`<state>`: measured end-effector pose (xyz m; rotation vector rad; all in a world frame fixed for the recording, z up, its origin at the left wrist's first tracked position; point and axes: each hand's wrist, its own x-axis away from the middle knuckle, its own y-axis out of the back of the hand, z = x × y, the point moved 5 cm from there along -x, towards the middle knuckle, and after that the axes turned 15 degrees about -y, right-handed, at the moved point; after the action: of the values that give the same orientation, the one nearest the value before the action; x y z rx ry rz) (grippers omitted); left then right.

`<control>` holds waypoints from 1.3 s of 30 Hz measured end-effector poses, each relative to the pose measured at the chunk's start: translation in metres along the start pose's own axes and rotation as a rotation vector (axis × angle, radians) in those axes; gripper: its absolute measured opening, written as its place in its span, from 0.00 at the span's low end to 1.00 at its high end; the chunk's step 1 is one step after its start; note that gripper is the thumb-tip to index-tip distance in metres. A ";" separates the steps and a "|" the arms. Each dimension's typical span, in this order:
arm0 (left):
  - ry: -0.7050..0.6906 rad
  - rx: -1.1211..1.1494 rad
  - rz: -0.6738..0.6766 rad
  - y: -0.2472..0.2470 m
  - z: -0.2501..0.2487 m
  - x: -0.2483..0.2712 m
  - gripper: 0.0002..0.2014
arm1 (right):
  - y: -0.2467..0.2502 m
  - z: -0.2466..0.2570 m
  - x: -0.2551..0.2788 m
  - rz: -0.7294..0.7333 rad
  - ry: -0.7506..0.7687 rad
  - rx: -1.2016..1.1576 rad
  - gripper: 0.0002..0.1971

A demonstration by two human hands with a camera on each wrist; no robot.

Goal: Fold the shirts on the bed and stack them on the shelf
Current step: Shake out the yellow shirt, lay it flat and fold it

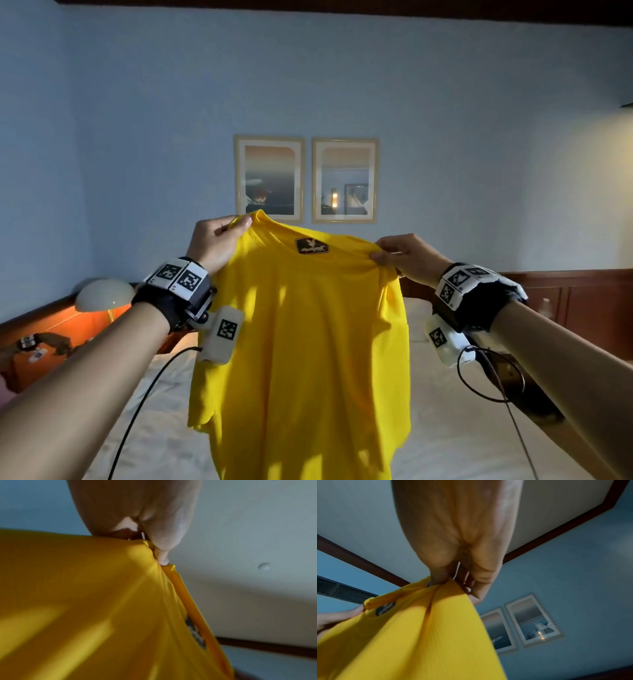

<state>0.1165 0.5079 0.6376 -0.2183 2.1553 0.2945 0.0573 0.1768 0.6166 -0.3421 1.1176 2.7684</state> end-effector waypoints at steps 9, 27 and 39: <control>-0.120 -0.126 -0.023 0.021 -0.015 -0.015 0.16 | -0.006 0.028 0.008 -0.079 0.070 0.036 0.28; -0.206 -0.422 0.424 0.034 -0.001 -0.016 0.17 | 0.035 0.012 -0.003 -0.380 0.014 0.162 0.11; -0.180 -0.258 0.300 0.034 0.060 0.043 0.25 | 0.013 -0.026 -0.001 -0.331 -0.101 0.319 0.12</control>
<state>0.1299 0.5558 0.5735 -0.0114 1.9652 0.7390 0.0592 0.1496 0.6072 -0.3115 1.3161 2.2547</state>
